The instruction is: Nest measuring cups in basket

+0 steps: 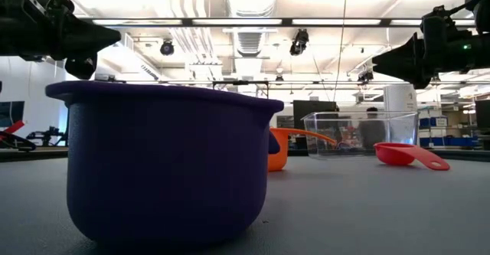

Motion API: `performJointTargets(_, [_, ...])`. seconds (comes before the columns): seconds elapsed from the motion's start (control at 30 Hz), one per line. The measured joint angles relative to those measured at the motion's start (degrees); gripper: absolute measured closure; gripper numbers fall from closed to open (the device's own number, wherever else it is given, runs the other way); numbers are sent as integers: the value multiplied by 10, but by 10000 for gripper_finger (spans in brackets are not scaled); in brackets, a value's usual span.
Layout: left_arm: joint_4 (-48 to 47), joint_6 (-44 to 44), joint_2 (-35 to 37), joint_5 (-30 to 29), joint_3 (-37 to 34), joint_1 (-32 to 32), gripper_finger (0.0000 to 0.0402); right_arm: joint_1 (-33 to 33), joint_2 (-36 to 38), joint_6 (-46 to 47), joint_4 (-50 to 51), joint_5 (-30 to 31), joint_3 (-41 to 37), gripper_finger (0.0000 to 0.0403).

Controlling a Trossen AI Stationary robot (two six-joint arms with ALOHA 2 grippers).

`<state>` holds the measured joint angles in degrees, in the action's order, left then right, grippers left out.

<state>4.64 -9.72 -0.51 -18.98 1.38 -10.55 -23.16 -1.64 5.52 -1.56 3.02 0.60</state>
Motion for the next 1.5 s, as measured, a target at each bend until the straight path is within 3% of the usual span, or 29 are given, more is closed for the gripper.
performJointTargets(0.67, [38, 6, 0, 0, 0, 0, 402, 0, 0, -1, 0, 0, 0, 220])
performJointTargets(0.87, [124, 87, 0, -75, 0, 1, 402, 0, 0, -1, 0, 0, 0, 220])
performJointTargets(1.1, [266, 137, -1, -87, 0, 1, 402, 0, 0, 0, 0, 0, 0, 220])
performJointTargets(1.2, [294, 142, -13, -139, 0, 2, 402, 0, 0, 0, 0, 0, 0, 220])
performJointTargets(1.33, [301, 225, -47, -233, 0, 7, 402, 0, 0, -1, 0, 0, 0, 220])
performJointTargets(1.5, [333, 222, -117, -216, 1, 20, 402, 0, 0, -1, 0, 0, 0, 220])
